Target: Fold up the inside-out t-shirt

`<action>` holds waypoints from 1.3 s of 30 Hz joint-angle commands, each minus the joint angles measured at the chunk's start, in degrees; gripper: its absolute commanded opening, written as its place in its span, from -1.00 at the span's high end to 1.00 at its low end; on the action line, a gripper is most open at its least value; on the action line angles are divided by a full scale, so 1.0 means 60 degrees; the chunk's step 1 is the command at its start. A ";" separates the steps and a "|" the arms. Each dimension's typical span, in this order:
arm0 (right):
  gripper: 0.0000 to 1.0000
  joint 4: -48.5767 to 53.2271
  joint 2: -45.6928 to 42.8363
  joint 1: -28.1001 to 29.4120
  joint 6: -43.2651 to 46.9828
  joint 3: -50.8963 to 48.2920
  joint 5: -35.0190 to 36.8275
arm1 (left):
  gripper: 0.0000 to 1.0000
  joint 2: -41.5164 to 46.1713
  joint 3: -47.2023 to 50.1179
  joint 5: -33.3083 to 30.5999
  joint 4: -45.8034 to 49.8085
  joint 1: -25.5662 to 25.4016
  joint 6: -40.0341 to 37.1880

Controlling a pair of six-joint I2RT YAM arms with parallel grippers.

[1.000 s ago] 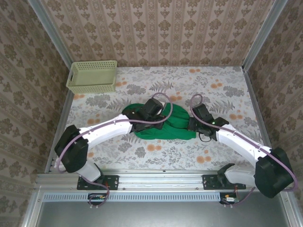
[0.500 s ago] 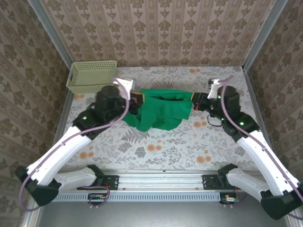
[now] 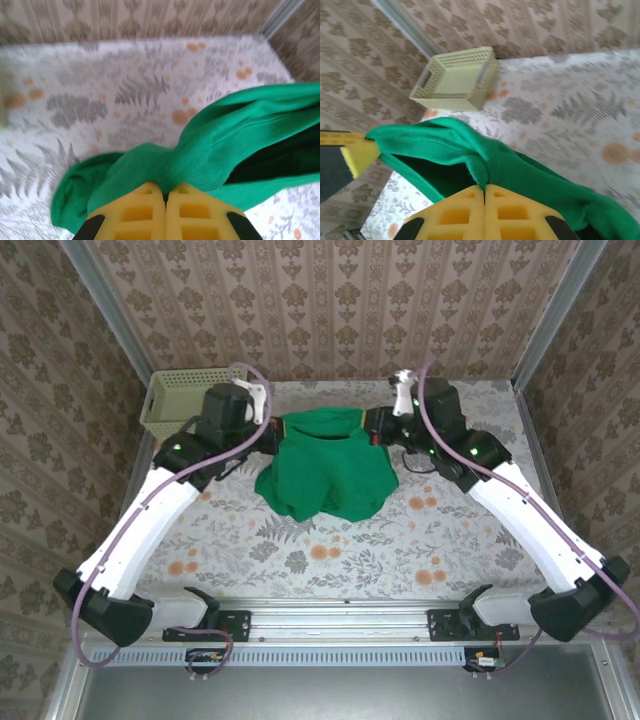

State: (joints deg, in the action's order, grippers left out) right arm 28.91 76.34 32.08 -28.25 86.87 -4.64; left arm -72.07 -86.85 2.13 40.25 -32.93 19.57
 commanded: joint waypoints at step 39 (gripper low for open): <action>-0.06 0.0249 -0.1292 -0.2892 -0.0210 -0.5163 0.0586 | 0.00 -0.2416 0.2326 0.0869 -0.2608 -0.2882 0.1572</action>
State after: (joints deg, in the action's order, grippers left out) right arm 28.71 71.90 13.96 -30.46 57.23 -2.48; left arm -91.31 -75.48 9.34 23.68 -50.94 28.75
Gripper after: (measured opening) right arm 0.521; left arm 0.491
